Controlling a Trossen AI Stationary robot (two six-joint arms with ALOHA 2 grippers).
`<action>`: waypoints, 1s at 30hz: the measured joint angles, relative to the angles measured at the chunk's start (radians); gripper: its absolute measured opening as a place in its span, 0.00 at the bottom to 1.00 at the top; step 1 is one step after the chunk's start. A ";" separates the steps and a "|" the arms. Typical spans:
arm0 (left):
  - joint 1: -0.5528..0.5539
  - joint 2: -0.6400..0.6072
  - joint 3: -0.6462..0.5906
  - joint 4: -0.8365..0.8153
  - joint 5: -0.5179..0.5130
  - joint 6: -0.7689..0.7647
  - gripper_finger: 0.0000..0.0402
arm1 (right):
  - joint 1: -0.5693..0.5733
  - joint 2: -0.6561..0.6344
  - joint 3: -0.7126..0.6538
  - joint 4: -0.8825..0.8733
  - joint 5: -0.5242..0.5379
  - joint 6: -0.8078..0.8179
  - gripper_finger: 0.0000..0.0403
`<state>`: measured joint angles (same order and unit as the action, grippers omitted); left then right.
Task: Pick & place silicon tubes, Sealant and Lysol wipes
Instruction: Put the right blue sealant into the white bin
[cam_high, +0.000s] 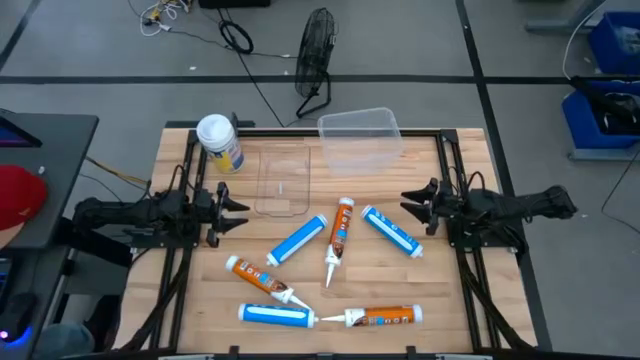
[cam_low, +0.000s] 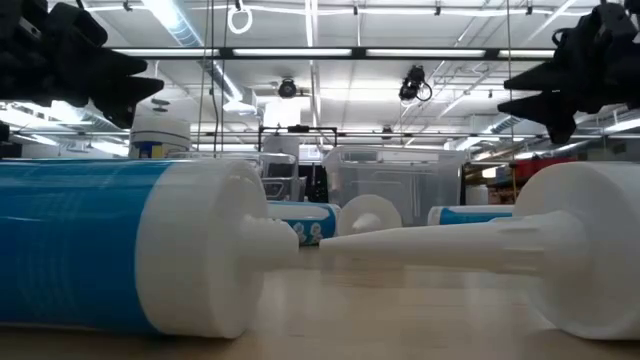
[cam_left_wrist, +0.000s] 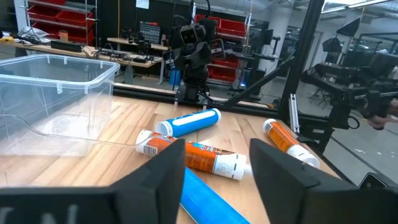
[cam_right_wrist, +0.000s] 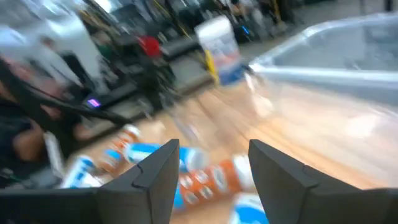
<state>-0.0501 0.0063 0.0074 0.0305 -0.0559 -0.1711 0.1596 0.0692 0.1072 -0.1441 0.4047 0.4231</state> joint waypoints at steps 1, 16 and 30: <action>0.000 0.000 0.000 0.000 0.000 0.000 0.49 | 0.000 0.026 0.026 -0.035 0.010 0.008 0.49; 0.000 0.000 0.000 0.001 -0.002 0.000 0.56 | 0.000 0.660 0.490 -0.628 -0.186 0.282 0.67; 0.000 0.000 0.000 -0.001 -0.003 0.010 0.56 | 0.000 1.123 0.603 -0.830 -0.491 0.408 0.64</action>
<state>-0.0498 0.0063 0.0071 0.0297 -0.0585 -0.1608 0.1600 1.1927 0.7099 -0.9741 -0.0863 0.8310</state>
